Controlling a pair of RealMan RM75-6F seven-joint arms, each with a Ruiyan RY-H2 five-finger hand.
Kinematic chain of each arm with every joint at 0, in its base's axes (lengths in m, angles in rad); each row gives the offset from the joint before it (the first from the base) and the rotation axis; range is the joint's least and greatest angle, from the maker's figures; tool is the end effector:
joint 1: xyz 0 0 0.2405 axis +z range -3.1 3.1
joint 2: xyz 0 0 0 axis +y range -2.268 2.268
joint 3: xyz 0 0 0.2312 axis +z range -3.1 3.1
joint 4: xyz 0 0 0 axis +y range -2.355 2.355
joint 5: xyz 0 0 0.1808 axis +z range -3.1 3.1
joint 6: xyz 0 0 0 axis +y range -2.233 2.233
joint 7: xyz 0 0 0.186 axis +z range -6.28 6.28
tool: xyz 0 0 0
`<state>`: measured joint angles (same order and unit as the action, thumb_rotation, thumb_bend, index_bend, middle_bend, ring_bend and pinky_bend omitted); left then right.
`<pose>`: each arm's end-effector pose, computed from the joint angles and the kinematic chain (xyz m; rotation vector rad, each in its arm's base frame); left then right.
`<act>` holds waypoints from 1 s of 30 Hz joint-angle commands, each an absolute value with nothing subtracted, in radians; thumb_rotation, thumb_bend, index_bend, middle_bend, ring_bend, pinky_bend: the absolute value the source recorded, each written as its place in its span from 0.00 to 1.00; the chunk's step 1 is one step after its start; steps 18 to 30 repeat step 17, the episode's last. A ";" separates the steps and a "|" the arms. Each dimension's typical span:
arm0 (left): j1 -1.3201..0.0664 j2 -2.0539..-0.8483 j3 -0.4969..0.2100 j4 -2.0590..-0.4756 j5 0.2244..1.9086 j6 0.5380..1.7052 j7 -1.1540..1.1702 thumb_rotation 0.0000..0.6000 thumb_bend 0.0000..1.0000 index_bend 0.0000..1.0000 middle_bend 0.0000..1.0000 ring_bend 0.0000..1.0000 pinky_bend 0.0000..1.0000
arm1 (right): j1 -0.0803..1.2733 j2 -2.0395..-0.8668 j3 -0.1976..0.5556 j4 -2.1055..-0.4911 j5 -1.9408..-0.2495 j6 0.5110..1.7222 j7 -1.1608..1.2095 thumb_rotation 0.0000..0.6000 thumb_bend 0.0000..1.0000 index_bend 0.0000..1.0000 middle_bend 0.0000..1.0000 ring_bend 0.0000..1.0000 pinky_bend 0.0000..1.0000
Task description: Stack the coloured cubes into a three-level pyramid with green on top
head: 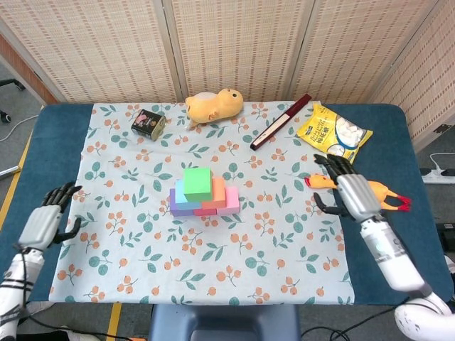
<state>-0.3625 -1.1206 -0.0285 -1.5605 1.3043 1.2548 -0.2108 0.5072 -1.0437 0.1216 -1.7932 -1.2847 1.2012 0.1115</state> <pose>-0.2679 0.2912 0.1525 -1.4248 -1.1301 -0.9781 -0.1757 -0.3216 0.1540 1.5511 -1.0857 1.1505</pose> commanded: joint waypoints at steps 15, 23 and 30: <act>-0.069 -1.112 0.092 -1.615 1.463 1.561 -0.152 1.00 0.45 0.11 0.00 0.00 0.00 | 0.044 -1.130 -0.070 -1.534 -1.550 1.711 0.154 0.75 0.31 0.00 0.06 0.00 0.00; -0.064 -1.121 0.094 -1.614 1.474 1.559 -0.125 1.00 0.45 0.11 0.00 0.00 0.00 | 0.033 -1.131 -0.074 -1.535 -1.559 1.710 0.138 0.75 0.31 0.00 0.05 0.00 0.00; -0.064 -1.121 0.094 -1.614 1.474 1.559 -0.125 1.00 0.45 0.11 0.00 0.00 0.00 | 0.033 -1.131 -0.074 -1.535 -1.559 1.710 0.138 0.75 0.31 0.00 0.05 0.00 0.00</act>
